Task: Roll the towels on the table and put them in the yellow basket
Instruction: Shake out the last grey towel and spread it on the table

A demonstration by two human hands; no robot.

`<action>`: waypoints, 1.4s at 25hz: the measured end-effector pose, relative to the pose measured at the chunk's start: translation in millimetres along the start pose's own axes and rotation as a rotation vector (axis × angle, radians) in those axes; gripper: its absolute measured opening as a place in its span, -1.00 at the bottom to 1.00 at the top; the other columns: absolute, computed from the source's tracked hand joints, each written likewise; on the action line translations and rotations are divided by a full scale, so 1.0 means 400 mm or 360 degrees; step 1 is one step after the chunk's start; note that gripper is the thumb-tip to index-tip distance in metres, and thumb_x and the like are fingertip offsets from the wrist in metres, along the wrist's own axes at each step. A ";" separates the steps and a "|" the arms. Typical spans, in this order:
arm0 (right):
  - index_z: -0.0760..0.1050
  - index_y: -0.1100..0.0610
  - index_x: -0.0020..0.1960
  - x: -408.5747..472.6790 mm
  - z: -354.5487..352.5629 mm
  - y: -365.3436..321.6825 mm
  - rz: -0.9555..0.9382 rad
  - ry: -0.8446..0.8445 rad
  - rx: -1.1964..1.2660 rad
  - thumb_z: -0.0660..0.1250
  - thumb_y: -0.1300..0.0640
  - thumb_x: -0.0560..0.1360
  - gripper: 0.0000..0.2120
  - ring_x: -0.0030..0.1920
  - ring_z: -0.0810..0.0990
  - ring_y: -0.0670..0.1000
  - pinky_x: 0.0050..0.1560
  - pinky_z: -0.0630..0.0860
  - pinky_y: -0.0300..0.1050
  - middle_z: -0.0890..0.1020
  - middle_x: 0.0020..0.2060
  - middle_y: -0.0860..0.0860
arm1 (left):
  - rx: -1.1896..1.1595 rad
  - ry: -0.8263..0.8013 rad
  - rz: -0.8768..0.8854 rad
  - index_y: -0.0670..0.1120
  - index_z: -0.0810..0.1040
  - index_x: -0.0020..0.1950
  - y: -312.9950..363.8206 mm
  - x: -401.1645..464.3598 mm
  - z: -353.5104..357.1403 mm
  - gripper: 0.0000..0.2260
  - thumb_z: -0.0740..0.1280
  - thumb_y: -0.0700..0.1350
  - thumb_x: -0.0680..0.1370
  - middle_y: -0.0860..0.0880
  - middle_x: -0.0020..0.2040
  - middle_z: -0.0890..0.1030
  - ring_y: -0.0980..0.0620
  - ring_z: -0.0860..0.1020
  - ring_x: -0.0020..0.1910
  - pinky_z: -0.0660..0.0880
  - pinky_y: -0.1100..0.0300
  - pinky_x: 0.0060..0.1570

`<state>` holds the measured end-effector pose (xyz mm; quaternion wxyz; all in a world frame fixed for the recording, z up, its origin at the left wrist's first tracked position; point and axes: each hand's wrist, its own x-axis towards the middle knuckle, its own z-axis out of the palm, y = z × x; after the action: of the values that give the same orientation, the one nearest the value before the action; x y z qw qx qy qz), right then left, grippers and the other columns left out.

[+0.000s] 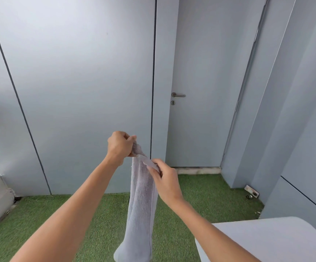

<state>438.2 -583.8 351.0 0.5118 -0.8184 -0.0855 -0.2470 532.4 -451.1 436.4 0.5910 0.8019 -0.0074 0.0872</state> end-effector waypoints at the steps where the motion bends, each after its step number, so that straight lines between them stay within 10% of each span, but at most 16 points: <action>1: 0.56 0.10 0.06 0.011 -0.019 0.007 -0.0009 -0.0076 -0.0003 0.29 0.05 0.58 -0.84 -0.44 0.35 -0.13 -0.39 0.24 -0.27 0.51 -0.38 -0.08 | -0.0059 0.0027 -0.0038 -0.30 0.53 -0.17 -0.020 0.008 -0.022 -0.80 0.34 -0.17 0.56 -0.22 -0.29 0.60 0.04 0.52 -0.64 0.55 0.20 -0.55; 7: 0.54 0.13 -0.24 0.112 -0.098 -0.029 -0.0073 -0.0628 -0.0316 0.39 -0.12 0.47 -0.69 -0.45 0.18 -0.08 -0.38 0.11 -0.13 0.28 -0.50 -0.05 | 0.1049 -0.0161 0.0051 -0.11 0.60 -0.21 -0.134 0.006 -0.106 -0.78 0.35 0.00 0.54 -0.05 -0.24 0.67 -0.08 0.63 -0.25 0.61 0.02 -0.10; 12: 0.45 0.04 -0.37 0.175 -0.138 -0.064 -0.0115 -0.0925 -0.0687 0.48 -0.13 0.37 -0.66 -0.45 0.20 -0.10 -0.39 0.12 -0.13 0.30 -0.50 -0.07 | 0.0488 -0.1161 0.0671 -0.02 0.64 0.03 -0.051 -0.063 -0.094 -0.80 0.33 0.07 0.55 -0.05 -0.07 0.67 0.08 0.58 -0.13 0.51 0.10 -0.02; 16: 0.54 0.13 -0.29 0.167 -0.158 -0.054 0.0005 -0.0923 -0.0552 0.50 -0.04 0.38 -0.73 -0.48 0.28 -0.16 -0.41 0.18 -0.27 0.38 -0.55 -0.16 | 0.0810 -0.0866 0.0908 -0.09 0.65 -0.12 -0.047 -0.073 -0.043 -0.98 0.43 -0.17 0.47 -0.02 -0.21 0.67 0.06 0.58 -0.22 0.47 0.27 -0.18; 23: 0.59 0.21 0.02 0.038 -0.196 0.143 0.0625 -0.1144 -0.0018 0.36 -0.07 0.52 -0.68 -0.02 0.61 -0.03 0.12 0.47 -0.05 0.68 -0.03 0.04 | 0.0637 -0.0461 0.0845 -0.12 0.65 -0.18 -0.062 -0.040 -0.096 -0.91 0.40 -0.28 0.47 0.03 -0.26 0.66 0.20 0.56 -0.28 0.39 0.46 -0.24; 27: 0.62 0.11 -0.04 0.023 -0.277 0.163 0.0538 -0.0676 -0.0048 0.33 -0.10 0.52 -0.73 -0.03 0.64 -0.07 0.12 0.48 -0.06 0.70 -0.09 0.05 | 0.0669 -0.0154 0.0695 -0.06 0.62 -0.19 -0.078 -0.005 -0.171 -0.88 0.40 -0.27 0.48 0.05 -0.27 0.64 0.20 0.56 -0.29 0.38 0.51 -0.32; 35: 0.63 -0.06 -0.14 0.134 -0.194 -0.053 -0.0179 -0.0537 -0.0298 0.37 -0.13 0.48 -0.83 -0.12 0.63 0.01 -0.06 0.50 -0.01 0.68 -0.21 -0.07 | 0.0314 -0.0946 0.0745 0.13 0.53 0.26 -0.054 -0.086 -0.022 -0.59 0.50 -0.04 0.43 0.05 -0.32 0.62 0.18 0.41 -0.41 0.37 0.32 -0.29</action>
<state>451.6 -648.2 421.8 0.3974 -0.8861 -0.1922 -0.1415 499.9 -439.2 413.3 0.4472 0.8218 -0.3526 -0.0160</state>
